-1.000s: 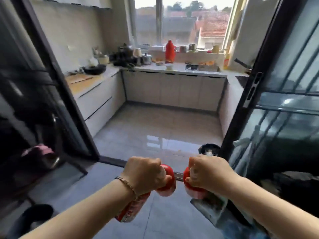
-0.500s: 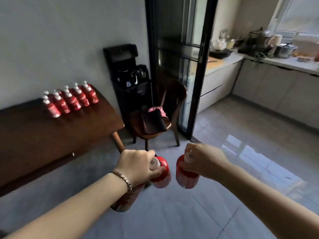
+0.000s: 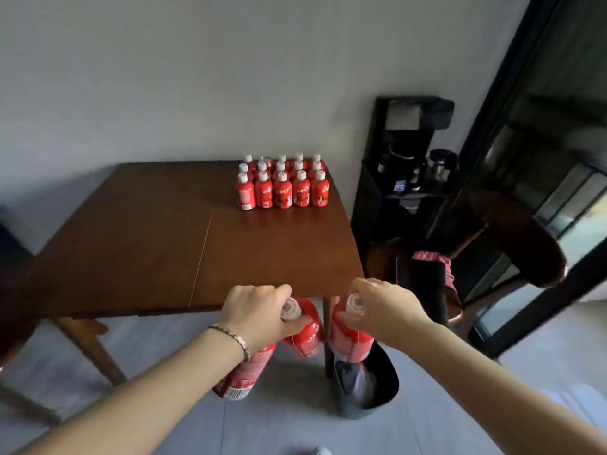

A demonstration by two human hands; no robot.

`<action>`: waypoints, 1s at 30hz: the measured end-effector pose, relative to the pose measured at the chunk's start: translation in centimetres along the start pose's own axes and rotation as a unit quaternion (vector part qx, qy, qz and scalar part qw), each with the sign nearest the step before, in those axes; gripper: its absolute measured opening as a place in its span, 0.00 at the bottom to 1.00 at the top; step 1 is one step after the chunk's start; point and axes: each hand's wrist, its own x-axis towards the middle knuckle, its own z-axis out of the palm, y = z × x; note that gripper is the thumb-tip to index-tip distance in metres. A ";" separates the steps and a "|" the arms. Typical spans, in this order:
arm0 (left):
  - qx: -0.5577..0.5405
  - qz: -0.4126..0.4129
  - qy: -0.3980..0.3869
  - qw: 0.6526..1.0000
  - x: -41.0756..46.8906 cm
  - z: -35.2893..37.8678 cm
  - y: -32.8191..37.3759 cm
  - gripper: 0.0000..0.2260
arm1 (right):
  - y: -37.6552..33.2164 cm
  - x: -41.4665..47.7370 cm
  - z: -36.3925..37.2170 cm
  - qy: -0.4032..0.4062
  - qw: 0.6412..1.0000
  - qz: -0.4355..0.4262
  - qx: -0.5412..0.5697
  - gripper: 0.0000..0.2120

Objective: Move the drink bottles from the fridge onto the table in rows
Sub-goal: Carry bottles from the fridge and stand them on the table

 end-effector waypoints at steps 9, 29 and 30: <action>-0.024 -0.132 0.012 0.991 11.9 1.2 -9.1 0.21 | -1.0 18.7 -0.4 -0.052 0.997 -0.041 0.030 0.18; -0.087 -0.058 -0.093 0.990 33.9 12.3 -30.4 0.20 | -5.0 49.6 8.6 -0.044 0.966 0.186 0.175 0.15; -0.089 -0.055 -0.094 0.990 34.5 12.7 -30.7 0.20 | -4.8 50.6 8.9 -0.043 0.965 0.189 0.175 0.15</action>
